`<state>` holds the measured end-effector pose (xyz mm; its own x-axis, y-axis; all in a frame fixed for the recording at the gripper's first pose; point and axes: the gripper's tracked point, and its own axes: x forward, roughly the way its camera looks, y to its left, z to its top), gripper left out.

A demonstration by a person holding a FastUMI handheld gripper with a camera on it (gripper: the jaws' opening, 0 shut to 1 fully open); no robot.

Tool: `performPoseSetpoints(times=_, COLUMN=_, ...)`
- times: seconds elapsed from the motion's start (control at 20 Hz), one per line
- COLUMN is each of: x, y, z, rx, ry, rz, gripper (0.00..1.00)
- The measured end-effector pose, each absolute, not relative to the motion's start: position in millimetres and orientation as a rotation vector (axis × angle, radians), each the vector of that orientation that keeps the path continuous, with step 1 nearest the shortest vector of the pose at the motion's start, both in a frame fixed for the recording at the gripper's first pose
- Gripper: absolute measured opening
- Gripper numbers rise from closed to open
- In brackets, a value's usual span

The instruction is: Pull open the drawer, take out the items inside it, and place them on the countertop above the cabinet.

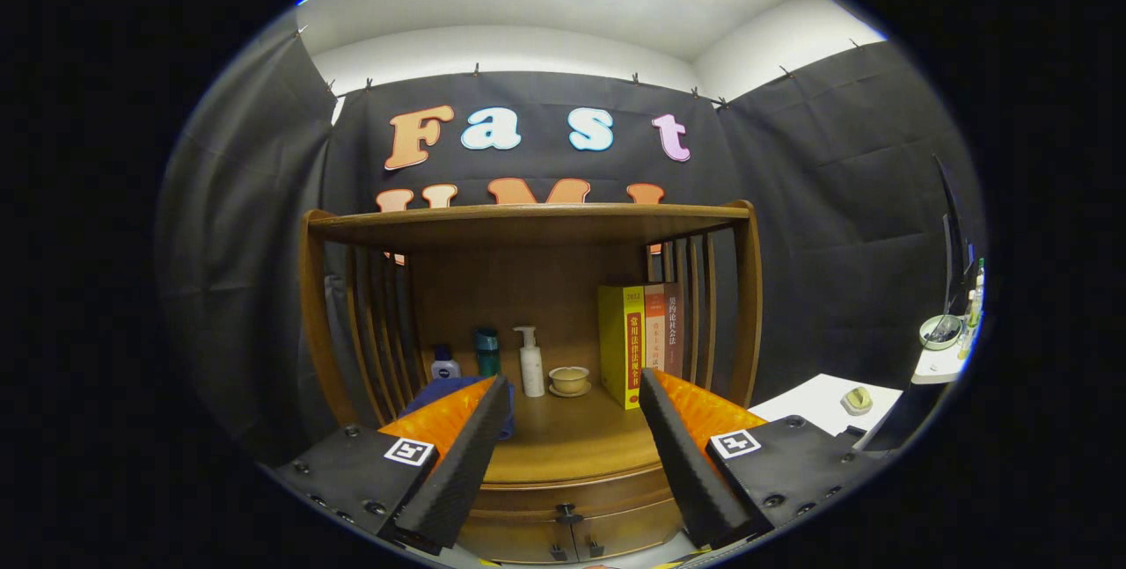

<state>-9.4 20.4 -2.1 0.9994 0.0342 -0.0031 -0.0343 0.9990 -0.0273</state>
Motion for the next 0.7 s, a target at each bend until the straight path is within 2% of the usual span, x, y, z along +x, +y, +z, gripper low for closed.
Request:
performPoseSetpoints(times=0.45, x=-2.4, y=27.3, z=-33.6, rx=-0.028, ry=0.012, rz=0.060, gripper=0.98)
performPoseSetpoints(times=0.7, x=12.0, y=16.6, z=-94.0, rx=-0.098, ry=0.041, rz=0.050, gripper=0.98)
